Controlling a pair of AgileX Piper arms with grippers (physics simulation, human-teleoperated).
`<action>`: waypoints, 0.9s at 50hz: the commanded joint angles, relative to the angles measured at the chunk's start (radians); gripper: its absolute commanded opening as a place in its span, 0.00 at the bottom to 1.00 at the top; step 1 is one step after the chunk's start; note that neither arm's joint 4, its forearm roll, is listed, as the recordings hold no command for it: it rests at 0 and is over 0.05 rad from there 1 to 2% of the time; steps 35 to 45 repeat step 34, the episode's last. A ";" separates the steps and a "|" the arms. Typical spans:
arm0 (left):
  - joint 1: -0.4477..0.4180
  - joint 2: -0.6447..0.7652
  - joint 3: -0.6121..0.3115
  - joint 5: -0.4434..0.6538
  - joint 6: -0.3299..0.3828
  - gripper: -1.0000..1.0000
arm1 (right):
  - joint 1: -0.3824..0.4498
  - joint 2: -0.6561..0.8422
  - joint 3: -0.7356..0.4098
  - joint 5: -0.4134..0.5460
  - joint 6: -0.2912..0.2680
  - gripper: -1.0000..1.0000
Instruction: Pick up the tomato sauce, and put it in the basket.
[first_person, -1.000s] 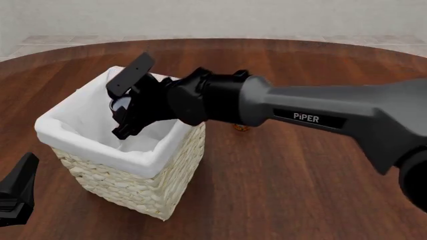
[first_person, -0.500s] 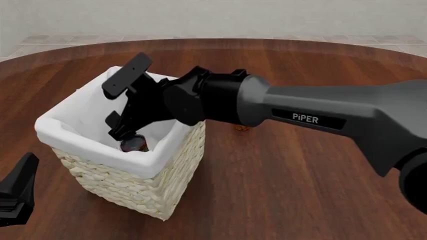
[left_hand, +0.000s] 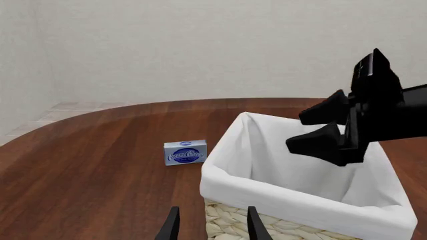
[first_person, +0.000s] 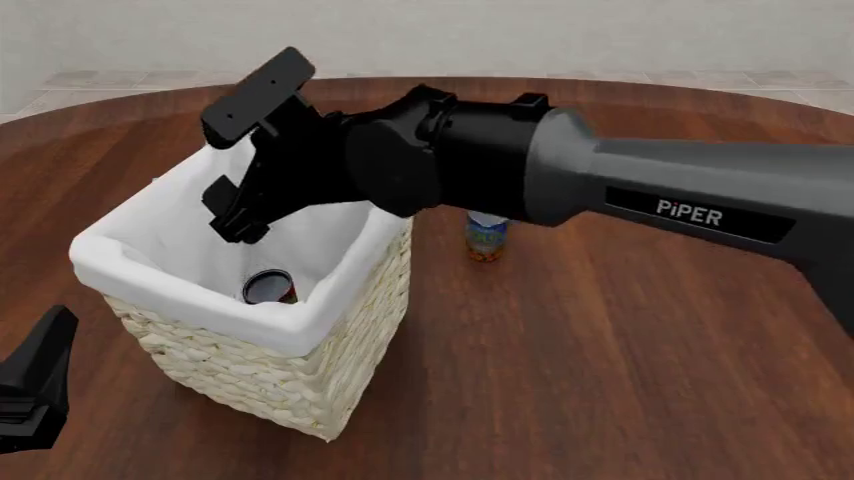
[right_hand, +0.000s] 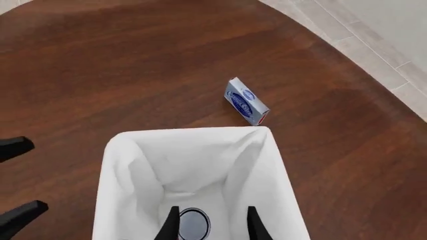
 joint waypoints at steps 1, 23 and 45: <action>0.000 0.000 0.000 0.000 0.000 1.00 | 0.007 -0.084 0.043 -0.011 -0.005 1.00; 0.000 0.000 0.000 0.000 0.000 1.00 | 0.016 -0.289 0.161 -0.054 -0.010 1.00; 0.000 0.000 0.000 0.000 0.000 1.00 | -0.016 -0.363 0.215 -0.092 0.014 1.00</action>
